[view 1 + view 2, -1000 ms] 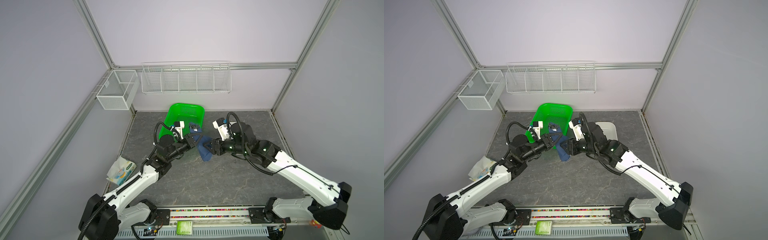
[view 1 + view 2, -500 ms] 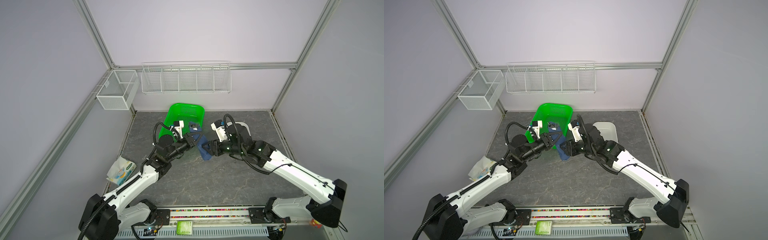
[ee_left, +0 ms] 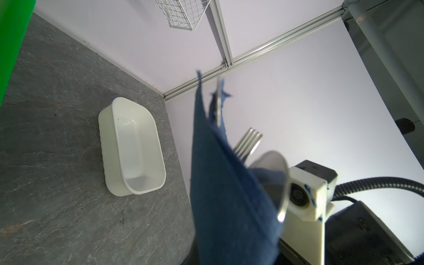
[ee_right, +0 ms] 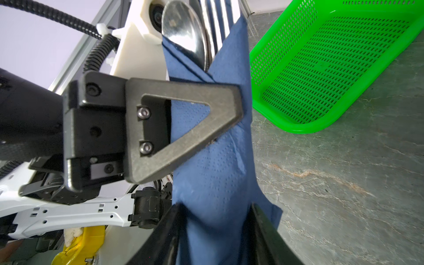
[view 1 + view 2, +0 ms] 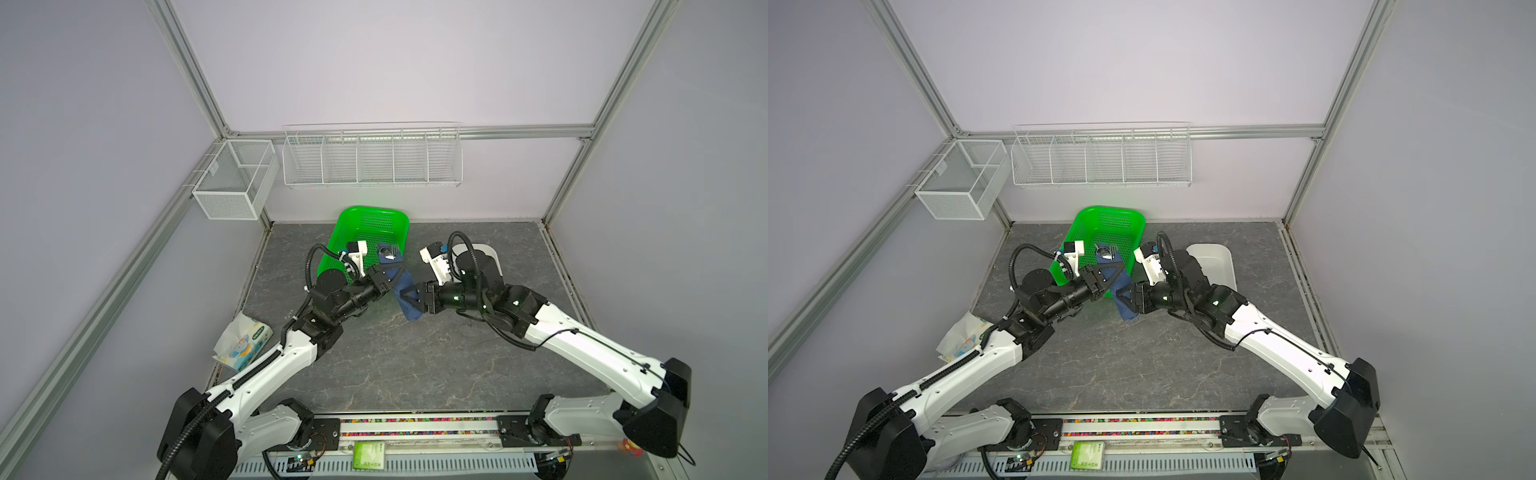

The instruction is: Place the utensils on the paper napkin and roll it up

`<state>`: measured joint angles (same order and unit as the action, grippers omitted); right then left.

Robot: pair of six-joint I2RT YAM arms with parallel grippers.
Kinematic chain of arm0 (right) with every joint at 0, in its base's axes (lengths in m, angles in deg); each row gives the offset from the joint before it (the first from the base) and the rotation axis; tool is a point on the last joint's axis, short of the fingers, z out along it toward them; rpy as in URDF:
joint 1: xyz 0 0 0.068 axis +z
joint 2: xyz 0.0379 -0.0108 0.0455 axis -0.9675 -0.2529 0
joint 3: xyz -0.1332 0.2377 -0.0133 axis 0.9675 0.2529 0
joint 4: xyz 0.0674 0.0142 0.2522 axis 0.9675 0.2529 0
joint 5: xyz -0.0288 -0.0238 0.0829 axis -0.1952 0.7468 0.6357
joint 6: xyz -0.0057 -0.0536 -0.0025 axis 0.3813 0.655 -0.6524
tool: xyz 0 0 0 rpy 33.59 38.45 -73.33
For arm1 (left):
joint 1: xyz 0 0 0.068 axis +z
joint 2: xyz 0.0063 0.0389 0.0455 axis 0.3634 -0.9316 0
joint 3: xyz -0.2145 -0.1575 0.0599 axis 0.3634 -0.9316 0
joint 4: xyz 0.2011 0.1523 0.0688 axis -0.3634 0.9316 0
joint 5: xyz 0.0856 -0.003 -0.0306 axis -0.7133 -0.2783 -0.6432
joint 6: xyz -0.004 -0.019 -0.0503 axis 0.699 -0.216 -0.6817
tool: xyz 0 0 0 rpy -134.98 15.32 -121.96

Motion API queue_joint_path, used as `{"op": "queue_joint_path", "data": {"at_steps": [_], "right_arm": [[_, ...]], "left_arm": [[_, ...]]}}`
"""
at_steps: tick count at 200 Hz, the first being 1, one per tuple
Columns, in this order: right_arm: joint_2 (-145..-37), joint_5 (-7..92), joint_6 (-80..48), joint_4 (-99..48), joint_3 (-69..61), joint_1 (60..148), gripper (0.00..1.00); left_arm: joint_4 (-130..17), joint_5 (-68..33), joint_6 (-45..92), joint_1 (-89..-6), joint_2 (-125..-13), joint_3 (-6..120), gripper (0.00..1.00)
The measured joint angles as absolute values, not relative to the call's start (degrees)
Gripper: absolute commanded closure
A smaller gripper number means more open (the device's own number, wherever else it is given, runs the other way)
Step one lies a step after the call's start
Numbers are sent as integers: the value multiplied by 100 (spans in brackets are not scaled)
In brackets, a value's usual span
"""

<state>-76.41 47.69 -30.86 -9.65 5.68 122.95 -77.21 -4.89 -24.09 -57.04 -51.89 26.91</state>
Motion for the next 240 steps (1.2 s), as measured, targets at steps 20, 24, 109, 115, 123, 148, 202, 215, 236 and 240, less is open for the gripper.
{"op": "queue_joint_path", "data": {"at_steps": [20, 24, 109, 115, 123, 148, 202, 215, 236, 240], "right_arm": [[-7586, 4999, -3158, -1127, 682, 12218, 49], [-7586, 5044, -3167, -1158, 695, 12203, 50], [-7403, 5691, -3499, -1861, 1123, 12013, 56], [-7403, 5735, -3523, -1901, 1128, 12006, 56], [-7403, 5783, -3547, -1957, 1141, 12000, 56], [-7403, 5969, -3626, -2167, 1191, 11984, 61], [-7381, 6183, -3774, -2491, 1333, 11919, 77], [-7337, 6236, -3816, -2567, 1386, 11906, 81], [-7269, 6286, -3870, -2674, 1460, 11895, 84], [-7263, 6301, -3877, -2698, 1471, 11895, 85]], "left_arm": [[-7767, -471, -2429, -5704, -5189, 2691, 100], [-7778, -471, -2433, -5704, -5189, 2691, 100], [-7911, -454, -2551, -5704, -5135, 2691, 100], [-7926, -454, -2560, -5704, -5135, 2691, 100], [-7959, -454, -2573, -5704, -5135, 2691, 100], [-8047, -439, -2634, -5704, -5135, 2691, 100], [-8169, -388, -2693, -5704, -5135, 2691, 100], [-8180, -349, -2711, -5704, -5135, 2693, 97], [-8211, -277, -2748, -5715, -5135, 2709, 87], [-8217, -272, -2759, -5717, -5135, 2713, 85]]}}
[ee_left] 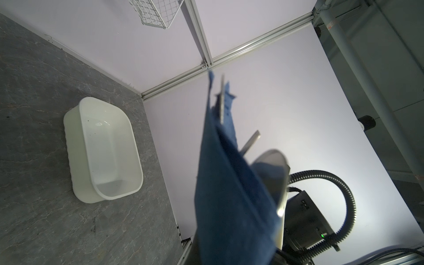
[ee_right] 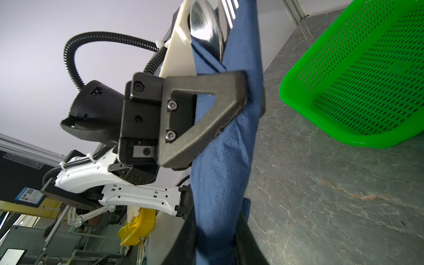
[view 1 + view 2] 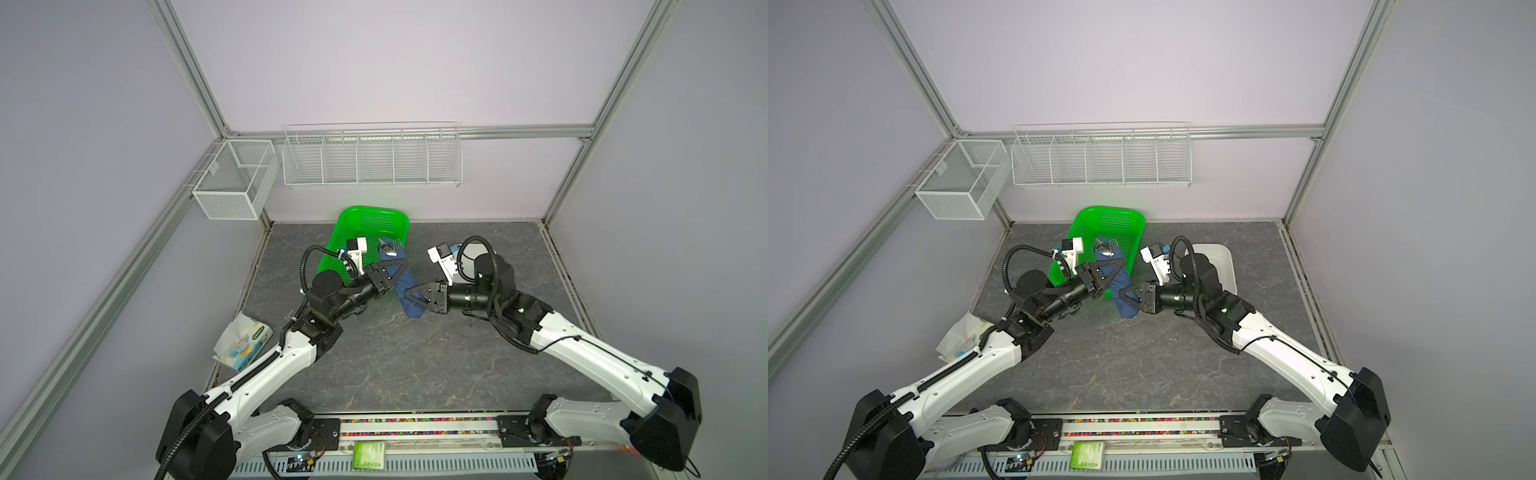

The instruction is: Place the utensils on the paper napkin and roll it up

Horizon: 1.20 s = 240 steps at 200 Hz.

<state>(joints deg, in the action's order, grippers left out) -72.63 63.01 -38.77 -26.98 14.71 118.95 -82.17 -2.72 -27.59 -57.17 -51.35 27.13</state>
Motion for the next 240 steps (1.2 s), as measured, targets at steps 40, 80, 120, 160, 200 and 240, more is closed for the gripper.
{"op": "queue_joint_path", "data": {"at_steps": [40, 80, 120, 160, 200, 240], "right_arm": [[-7186, 6319, -3980, -2790, 1536, 11895, 87], [-7136, 6218, -4106, -2897, 1637, 11895, 88], [-7134, 6032, -4253, -3098, 1755, 11895, 88], [-7116, 5875, -4371, -3295, 1849, 11895, 88], [-7062, 5772, -4428, -3413, 1904, 11895, 88], [-7022, 5735, -4445, -3516, 1906, 11895, 88]], "left_arm": [[-8283, -262, -2809, -5719, -5159, 2755, 61], [-8368, -194, -2824, -5704, -5242, 2777, 45], [-8390, -56, -2813, -5704, -5279, 2777, 40], [-8438, 23, -2816, -5704, -5279, 2777, 37], [-8431, 62, -2798, -5728, -5283, 2774, 36], [-8333, 82, -2735, -5850, -5290, 2763, 36]]}}
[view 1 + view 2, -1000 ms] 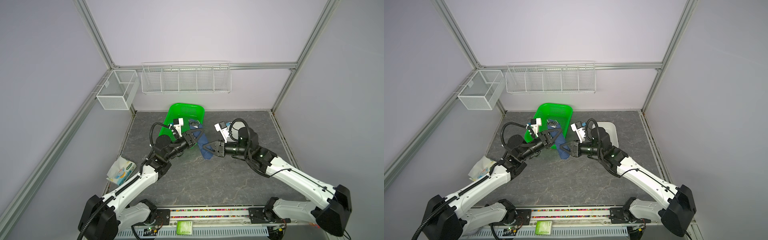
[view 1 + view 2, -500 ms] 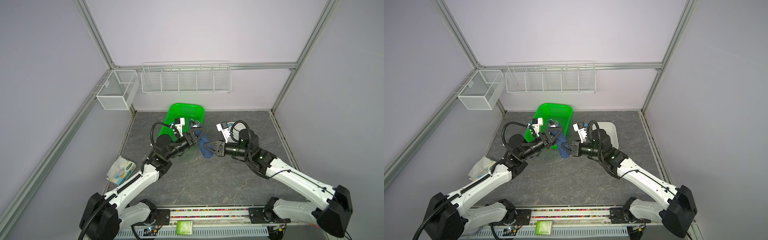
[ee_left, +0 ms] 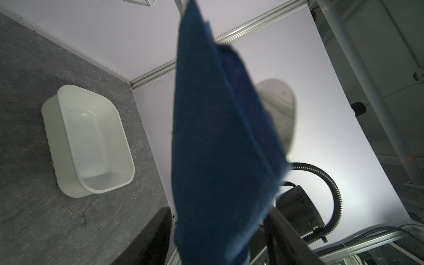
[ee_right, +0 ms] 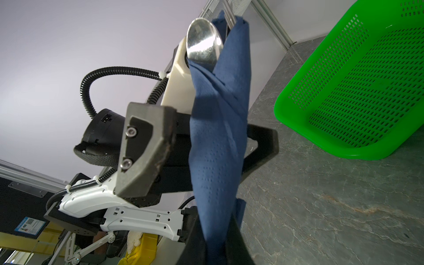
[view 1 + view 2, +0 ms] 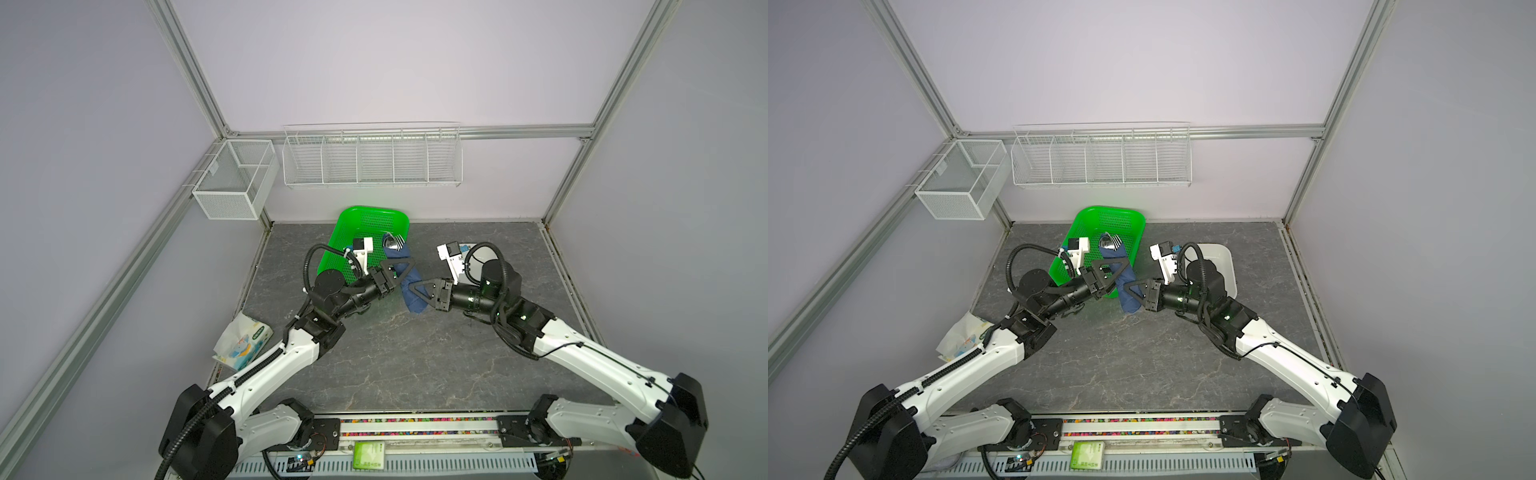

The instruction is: Place the utensils on the paper napkin and roll it up

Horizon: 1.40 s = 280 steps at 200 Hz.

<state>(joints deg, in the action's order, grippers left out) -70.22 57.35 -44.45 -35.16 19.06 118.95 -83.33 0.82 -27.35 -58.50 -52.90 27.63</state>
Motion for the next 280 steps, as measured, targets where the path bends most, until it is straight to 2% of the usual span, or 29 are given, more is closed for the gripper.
{"op": "queue_joint_path", "data": {"at_steps": [46, 77, 107, 144, 181, 202, 234, 249, 261, 280], "right_arm": [[-7018, 5740, -4463, -3577, 1917, 11895, 87], [-7018, 5740, -4478, -3610, 1960, 11895, 87], [-7018, 5742, -4487, -3630, 1971, 11895, 87], [-7018, 5744, -4487, -3640, 1978, 11895, 86], [-7011, 5748, -4489, -3643, 1993, 11895, 85], [-6952, 5744, -4487, -3643, 2022, 11895, 83], [-6845, 5735, -4485, -3634, 2087, 11895, 78], [-6815, 5740, -4463, -3632, 2096, 11895, 70], [-6773, 5757, -4467, -3634, 2107, 11895, 60], [-6699, 5799, -4480, -3640, 2118, 11892, 55]], "left_arm": [[-8191, 84, -2573, -6007, -5371, 2763, 37], [-8219, 82, -2555, -6007, -5476, 2763, 41], [-8305, 84, -2534, -6007, -5480, 2766, 52], [-8438, 84, -2536, -6007, -5480, 2766, 60], [-8471, 73, -2499, -6023, -5478, 2768, 80], [-8488, 73, -2501, -6040, -5476, 2768, 87], [-8521, 108, -2529, -6075, -5476, 2768, 97], [-8536, 110, -2531, -6075, -5476, 2768, 98], [-8554, 108, -2531, -6069, -5476, 2768, 100], [-8591, 108, -2529, -6069, -5476, 2768, 100]]}}
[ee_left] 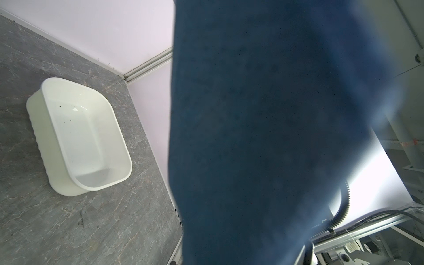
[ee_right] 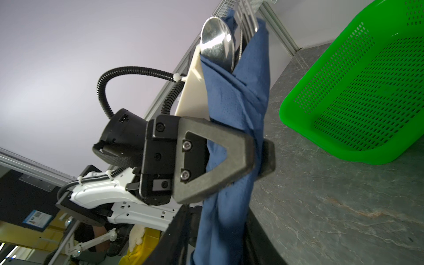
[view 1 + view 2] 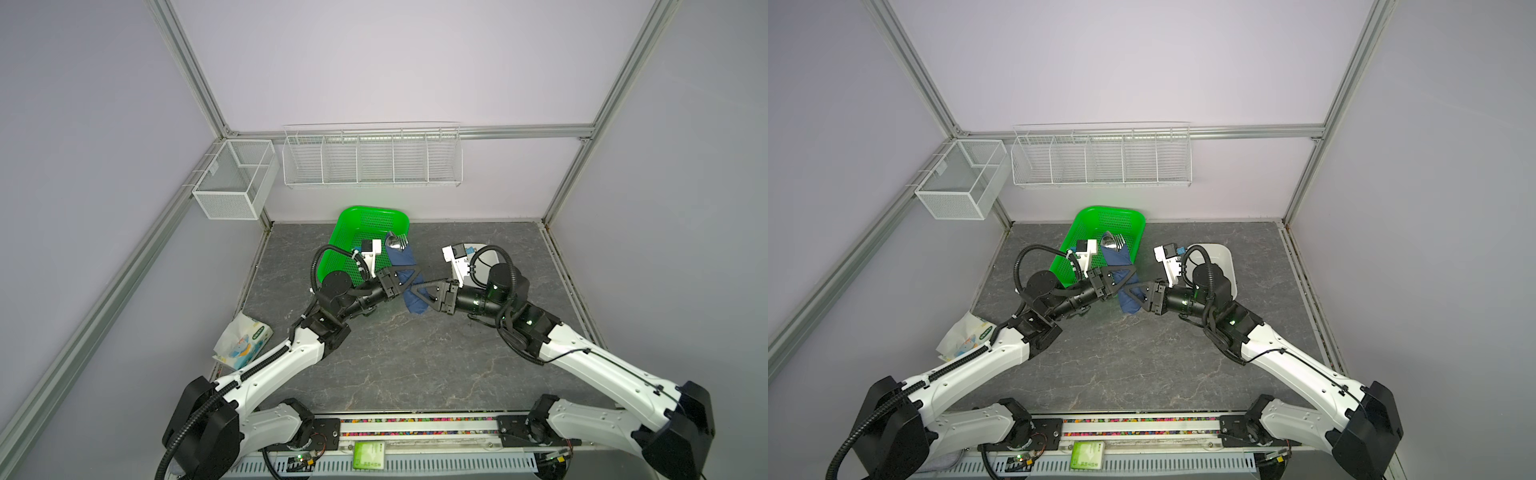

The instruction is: Place the utensils on the paper napkin and roll it up

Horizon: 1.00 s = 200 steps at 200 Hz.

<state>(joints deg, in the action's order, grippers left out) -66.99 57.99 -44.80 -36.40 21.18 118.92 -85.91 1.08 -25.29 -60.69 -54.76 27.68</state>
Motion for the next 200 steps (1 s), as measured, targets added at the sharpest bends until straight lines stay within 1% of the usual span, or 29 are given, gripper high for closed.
{"op": "queue_joint_path", "data": {"at_steps": [11, 40, 59, 82, 94, 111, 121, 128, 137, 146, 158, 169, 182, 193, 200], "right_arm": [[-6679, 5827, -4465, -3647, 2118, 11888, 53], [-6679, 5938, -4491, -3654, 2118, 11840, 53], [-6714, 6039, -4526, -3734, 2118, 11814, 59], [-6795, 6168, -4548, -3846, 2118, 11812, 60], [-6830, 6209, -4550, -3863, 2118, 11807, 62], [-6867, 6242, -4570, -3872, 2118, 11803, 73], [-6880, 6277, -4559, -3898, 2118, 11785, 74], [-6887, 6301, -4572, -3905, 2118, 11781, 77], [-6887, 6321, -4583, -3918, 2118, 11777, 81], [-6887, 6332, -4589, -3936, 2118, 11772, 82], [-6887, 6345, -4598, -3951, 2118, 11770, 83], [-6887, 6347, -4592, -3964, 2118, 11770, 84], [-6887, 6343, -4592, -3964, 2118, 11770, 85], [-6887, 6336, -4589, -3962, 2120, 11770, 86], [-6887, 6323, -4589, -3964, 2124, 11770, 86]], "left_arm": [[-8624, 108, -2531, -6069, -5476, 2768, 100], [-8726, 136, -2534, -6069, -5478, 2768, 100], [-8807, 156, -2540, -6069, -5480, 2768, 100], [-8908, 197, -2560, -6064, -5504, 2768, 100], [-8947, 224, -2566, -6058, -5524, 2768, 100], [-8982, 261, -2599, -6053, -5543, 2768, 100], [-9006, 267, -2606, -6049, -5546, 2768, 100], [-9028, 278, -2623, -6047, -5546, 2768, 100], [-9052, 287, -2645, -6042, -5546, 2768, 98], [-9076, 296, -2647, -6042, -5546, 2768, 95], [-9091, 298, -2652, -6040, -5546, 2768, 86], [-9104, 300, -2665, -6038, -5546, 2768, 82], [-9113, 305, -2665, -6038, -5546, 2772, 73], [-9111, 309, -2673, -6038, -5546, 2785, 67], [-9111, 322, -2678, -6038, -5546, 2801, 65]]}}
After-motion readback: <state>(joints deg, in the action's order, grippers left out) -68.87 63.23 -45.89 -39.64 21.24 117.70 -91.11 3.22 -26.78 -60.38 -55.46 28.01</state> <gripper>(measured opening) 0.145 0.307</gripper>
